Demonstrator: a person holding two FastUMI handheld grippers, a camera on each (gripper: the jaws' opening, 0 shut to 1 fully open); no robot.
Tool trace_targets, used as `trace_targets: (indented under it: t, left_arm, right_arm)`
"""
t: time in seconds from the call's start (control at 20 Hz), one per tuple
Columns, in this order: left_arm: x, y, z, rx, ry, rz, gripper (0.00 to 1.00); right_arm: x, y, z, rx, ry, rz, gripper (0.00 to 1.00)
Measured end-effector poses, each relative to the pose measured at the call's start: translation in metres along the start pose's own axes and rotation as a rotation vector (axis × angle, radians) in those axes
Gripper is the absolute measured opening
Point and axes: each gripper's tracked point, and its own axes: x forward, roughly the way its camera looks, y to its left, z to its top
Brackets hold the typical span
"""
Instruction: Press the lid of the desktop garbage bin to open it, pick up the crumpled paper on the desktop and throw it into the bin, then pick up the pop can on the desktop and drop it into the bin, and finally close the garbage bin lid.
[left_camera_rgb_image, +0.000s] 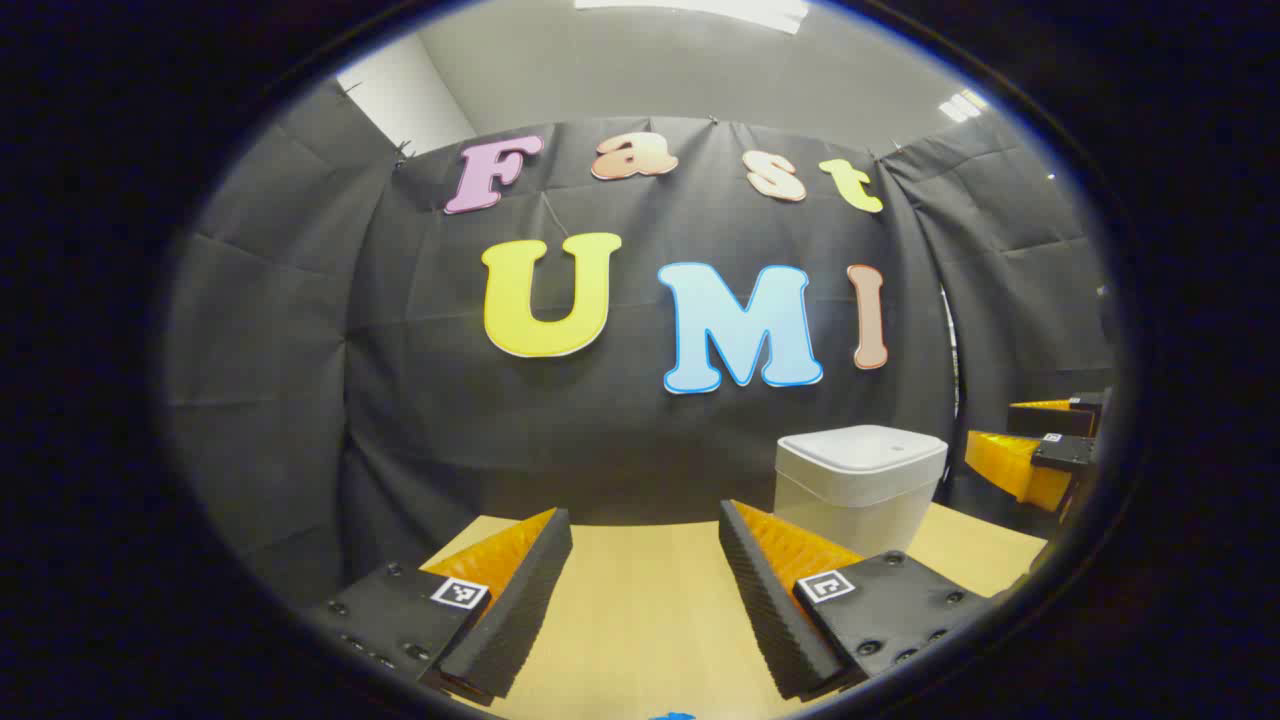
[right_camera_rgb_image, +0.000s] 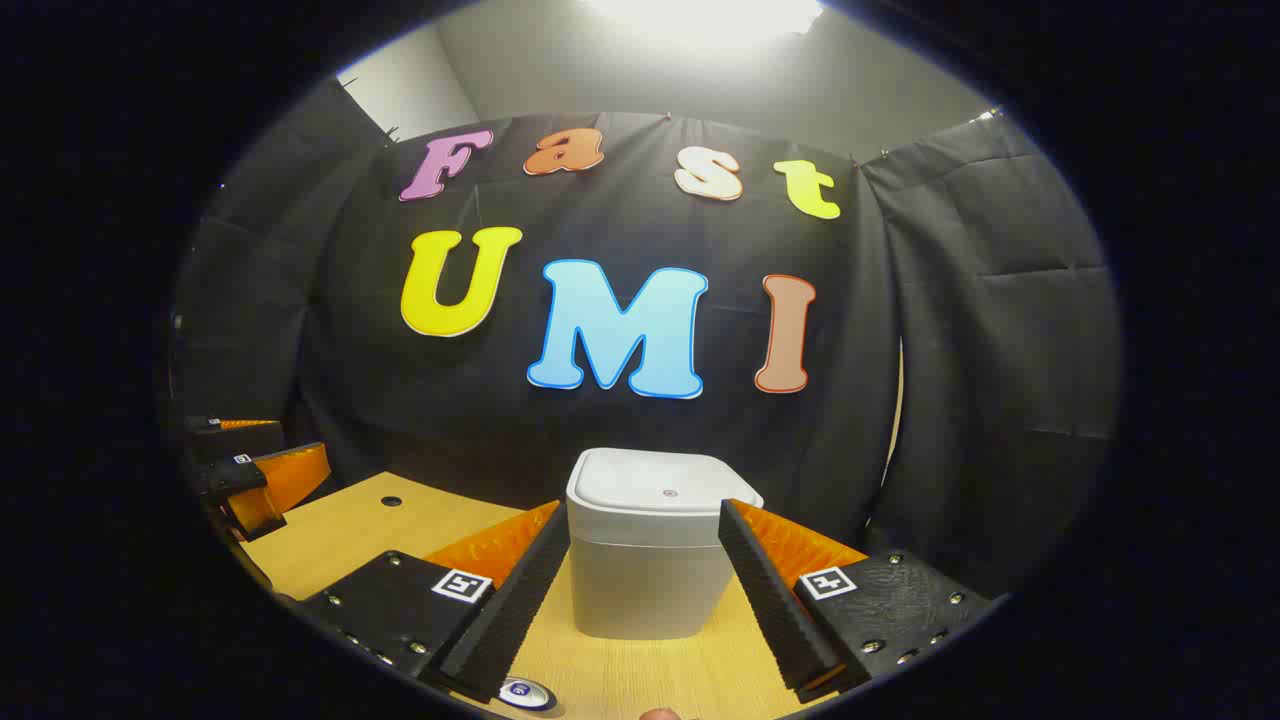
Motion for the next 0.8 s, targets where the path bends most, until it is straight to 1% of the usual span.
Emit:
trace_targets:
  t: [0.1, 0.25, 0.8]
  left_arm:
    - [0.0, -0.003, 0.002, -0.005, 0.002, 0.004, 0.97]
    - [-0.001, -0.009, 0.003, -0.007, 0.001, 0.008, 0.98]
    - [-0.003, -0.033, 0.003, 0.013, 0.014, 0.02, 0.98]
  right_arm:
    - [0.001, -0.006, -0.002, -0.007, 0.01, -0.008, 0.96]
    - [0.002, -0.012, -0.002, -0.007, 0.017, -0.006, 0.96]
    - [0.009, -0.02, -0.011, 0.013, 0.029, 0.034, 0.96]
